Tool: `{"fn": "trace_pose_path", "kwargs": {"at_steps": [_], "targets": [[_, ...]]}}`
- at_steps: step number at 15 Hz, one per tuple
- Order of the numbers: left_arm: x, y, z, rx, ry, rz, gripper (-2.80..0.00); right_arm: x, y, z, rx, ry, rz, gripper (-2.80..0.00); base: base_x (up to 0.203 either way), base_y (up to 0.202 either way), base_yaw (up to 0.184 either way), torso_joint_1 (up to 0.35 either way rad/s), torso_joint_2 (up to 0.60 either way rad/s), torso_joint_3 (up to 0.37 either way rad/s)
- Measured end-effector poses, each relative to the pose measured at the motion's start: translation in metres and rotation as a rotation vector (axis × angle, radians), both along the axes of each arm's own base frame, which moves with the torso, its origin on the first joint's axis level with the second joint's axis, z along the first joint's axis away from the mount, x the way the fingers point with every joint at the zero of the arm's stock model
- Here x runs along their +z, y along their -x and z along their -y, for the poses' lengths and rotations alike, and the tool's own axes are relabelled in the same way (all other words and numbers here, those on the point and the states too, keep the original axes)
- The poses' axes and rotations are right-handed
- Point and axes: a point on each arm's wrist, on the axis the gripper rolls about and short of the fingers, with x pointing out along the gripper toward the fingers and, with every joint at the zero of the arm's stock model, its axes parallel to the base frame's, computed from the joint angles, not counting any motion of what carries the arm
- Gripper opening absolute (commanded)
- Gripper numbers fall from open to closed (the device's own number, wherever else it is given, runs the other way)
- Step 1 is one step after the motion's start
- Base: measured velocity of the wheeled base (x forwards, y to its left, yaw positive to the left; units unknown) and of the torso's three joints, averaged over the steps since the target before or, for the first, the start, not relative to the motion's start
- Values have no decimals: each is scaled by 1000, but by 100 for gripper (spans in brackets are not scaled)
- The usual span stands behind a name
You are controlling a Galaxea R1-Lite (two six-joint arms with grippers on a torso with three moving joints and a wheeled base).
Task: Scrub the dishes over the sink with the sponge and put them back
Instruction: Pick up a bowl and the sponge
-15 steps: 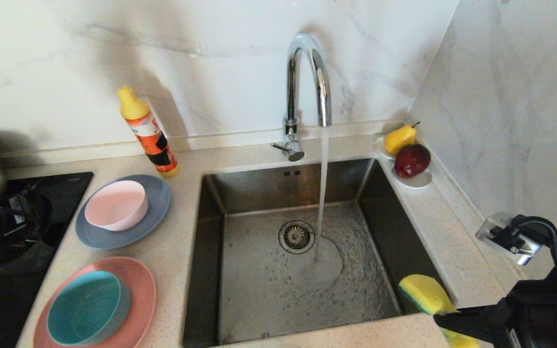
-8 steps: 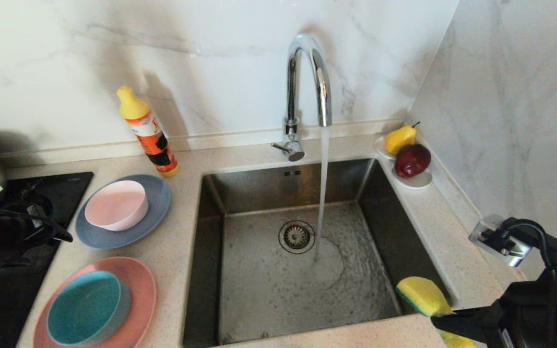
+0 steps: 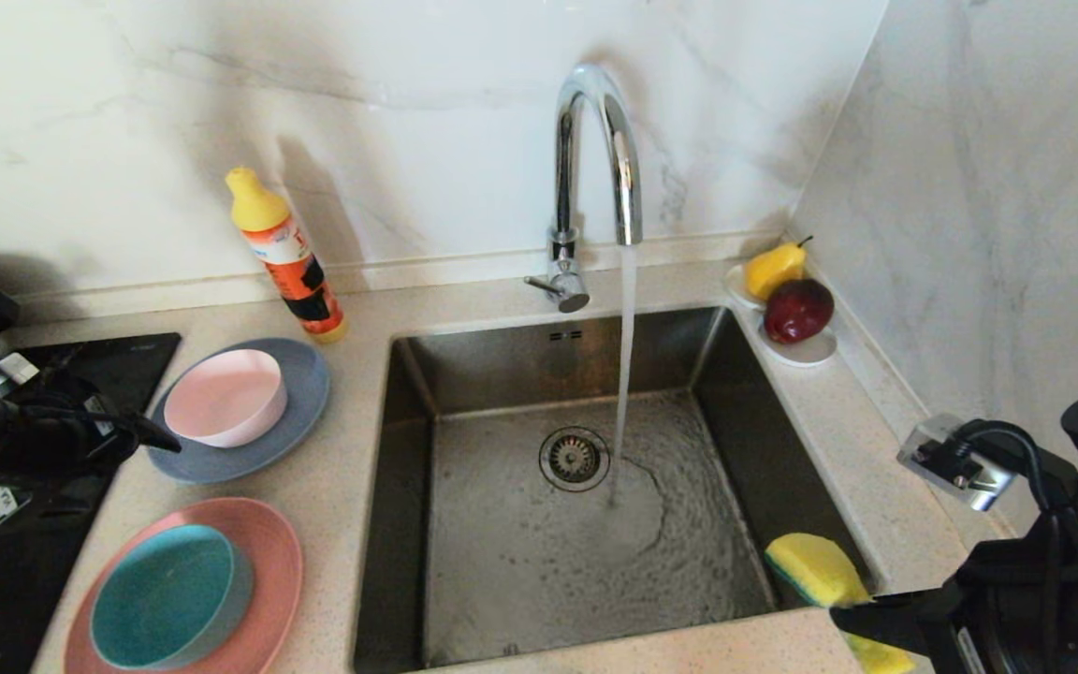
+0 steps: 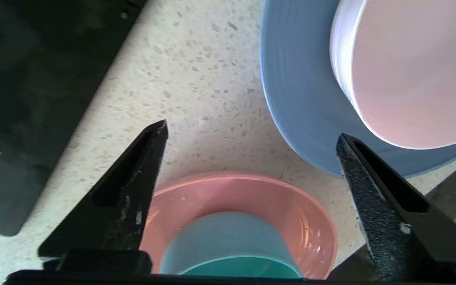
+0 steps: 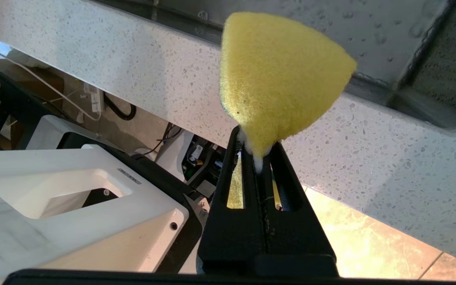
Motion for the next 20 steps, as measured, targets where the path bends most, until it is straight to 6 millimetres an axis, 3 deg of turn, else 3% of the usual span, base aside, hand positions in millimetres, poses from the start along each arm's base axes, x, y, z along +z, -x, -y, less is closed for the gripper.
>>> {"fn": "trace_pose_path", "kwargs": {"at_steps": [9,17,20], "targets": [[-7,-17,1,-19,3,16,0,-3,-7,-5,-2,13,-19,-280,0,0,0,0,0,0],[21,-21,1,-26,-14,119,0,-8,-14,-2,-23,22,-19,-280,0,0,0,0,0,0],[21,-32,0,-35,-14,129,0,-9,-17,-4,-24,19,-15,-280,0,0,0,0,0,0]]}}
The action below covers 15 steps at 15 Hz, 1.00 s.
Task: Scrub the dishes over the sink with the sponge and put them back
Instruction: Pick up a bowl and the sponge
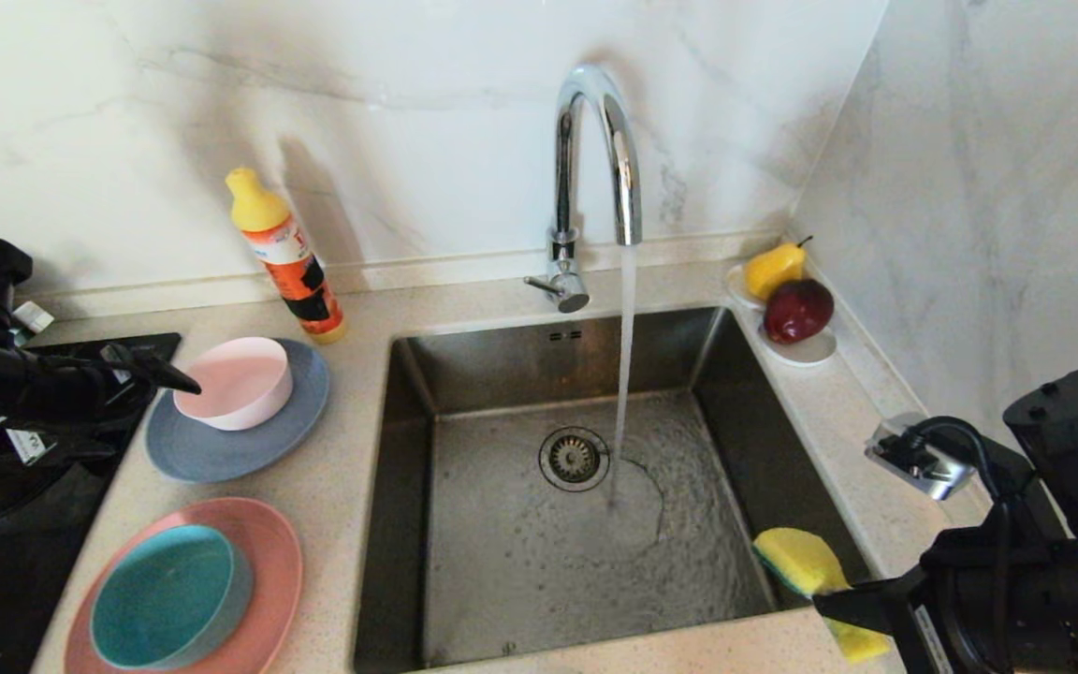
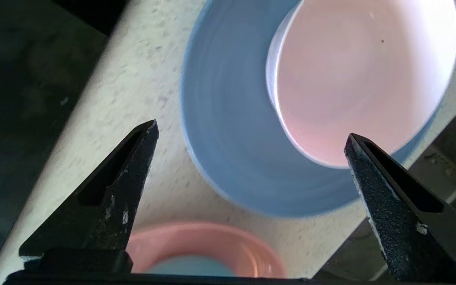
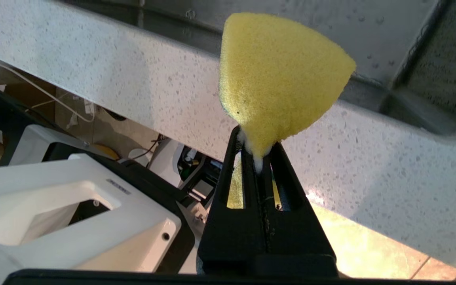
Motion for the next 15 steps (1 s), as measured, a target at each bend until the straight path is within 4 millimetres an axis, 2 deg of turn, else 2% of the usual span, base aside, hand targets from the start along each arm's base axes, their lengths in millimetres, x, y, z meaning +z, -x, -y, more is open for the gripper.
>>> {"fn": "trace_pose_path", "kwargs": {"at_steps": [5,9,15], "targets": [[-20,-29,6,-18,12,41,0,-3,-12,-5,-8,2,11,-280,0,0,0,0,0,0],[-30,-35,6,-18,3,15,0,-6,-18,-6,-17,7,4,-280,0,0,0,0,0,0],[-29,-33,0,13,-81,-5,0,-7,-21,-8,-20,4,5,-280,0,0,0,0,0,0]]}}
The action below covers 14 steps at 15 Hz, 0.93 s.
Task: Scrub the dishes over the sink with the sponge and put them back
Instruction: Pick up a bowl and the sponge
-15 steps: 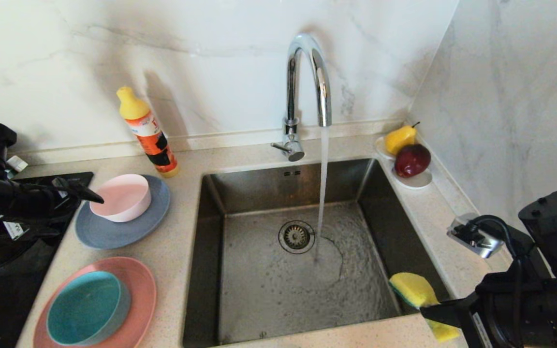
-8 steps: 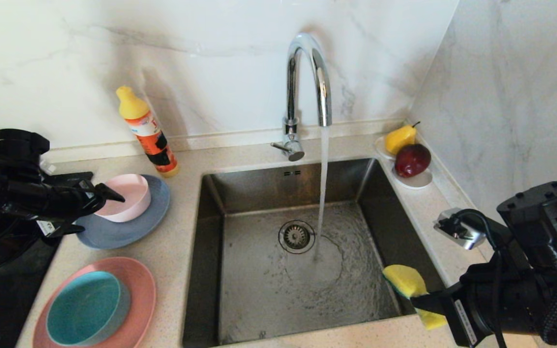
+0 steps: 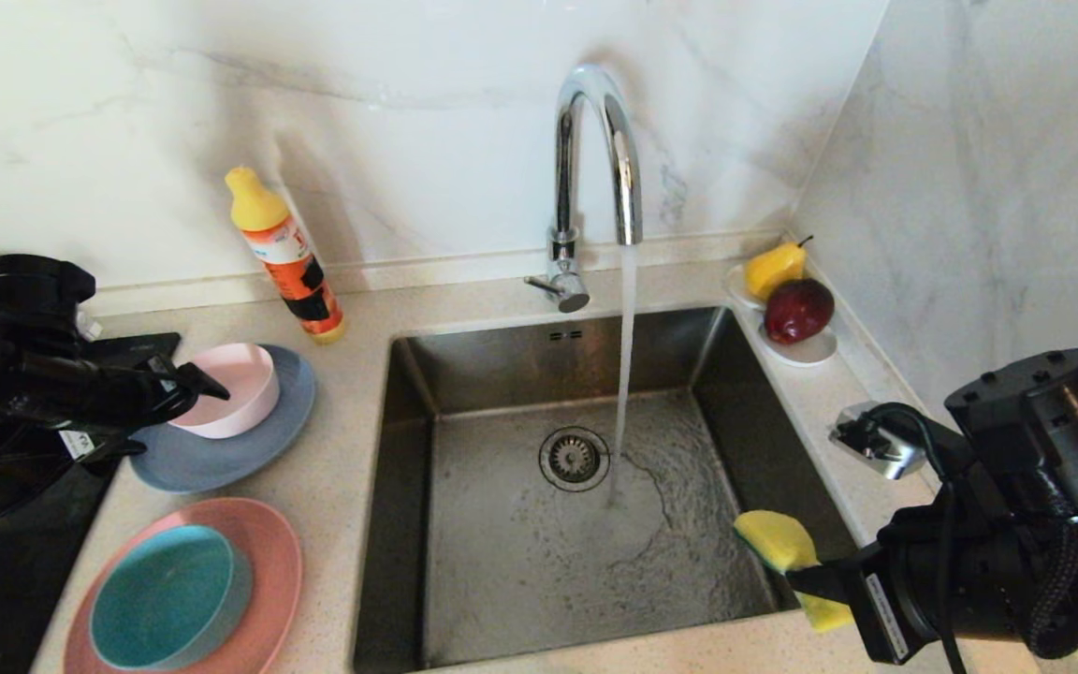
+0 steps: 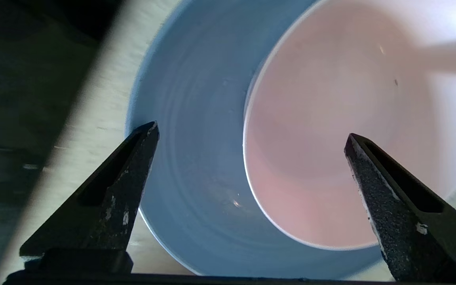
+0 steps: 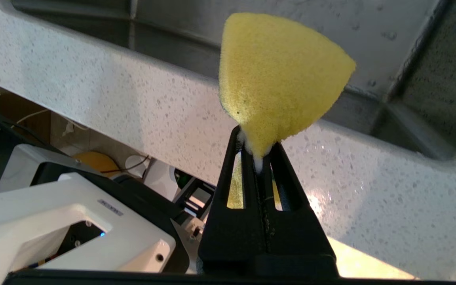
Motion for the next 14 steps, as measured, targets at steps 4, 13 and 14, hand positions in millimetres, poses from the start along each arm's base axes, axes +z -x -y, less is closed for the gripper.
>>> {"fn": "trace_pose_path", "kwargs": {"at_steps": [4,13,14], "targets": [[-1,4,-8,27,-40,-22,0,-2,-1,-1,0,-2,-6,-280,0,0,0,0,0,0],[-5,9,-21,70,-34,-28,-280,-1,-2,-2,4,-3,-4,-280,0,0,0,0,0,0],[-6,9,-23,76,-33,-29,-280,-2,-2,-3,5,-2,-5,-280,0,0,0,0,0,0]]}}
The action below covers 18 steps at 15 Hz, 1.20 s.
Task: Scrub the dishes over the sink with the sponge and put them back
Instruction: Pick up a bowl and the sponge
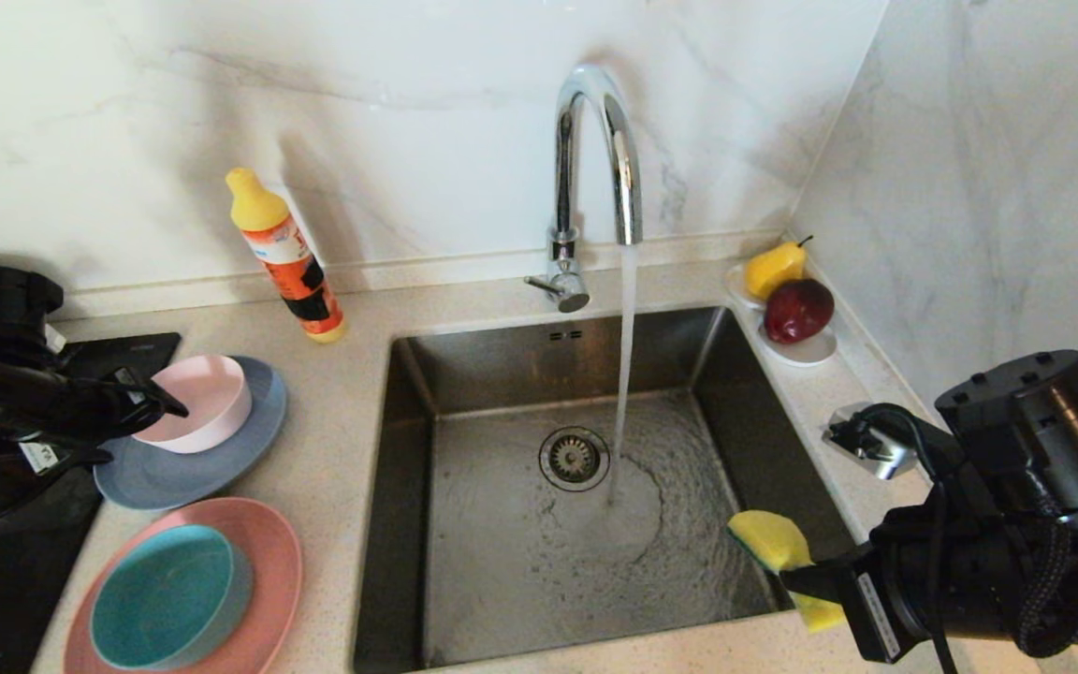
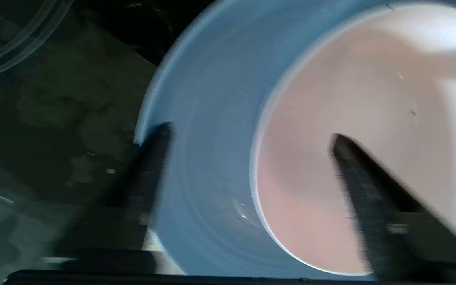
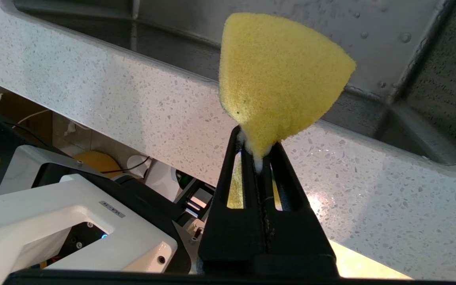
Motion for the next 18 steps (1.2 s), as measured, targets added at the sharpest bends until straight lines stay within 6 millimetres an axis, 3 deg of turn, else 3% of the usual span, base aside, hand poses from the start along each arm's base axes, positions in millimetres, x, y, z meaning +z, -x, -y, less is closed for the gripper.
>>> {"fn": "trace_pose_path", "kwargs": {"at_steps": [12,15,18], "targets": [[-8,8,-20,50,13,-23,-280,0,-1,-1,5,-6,-4,-280,0,0,0,0,0,0],[8,15,-18,45,17,25,-280,0,-1,-2,6,-5,-4,-280,0,0,0,0,0,0],[42,31,-10,48,-1,121,-280,1,-1,-1,6,-7,-1,-280,0,0,0,0,0,0]]}}
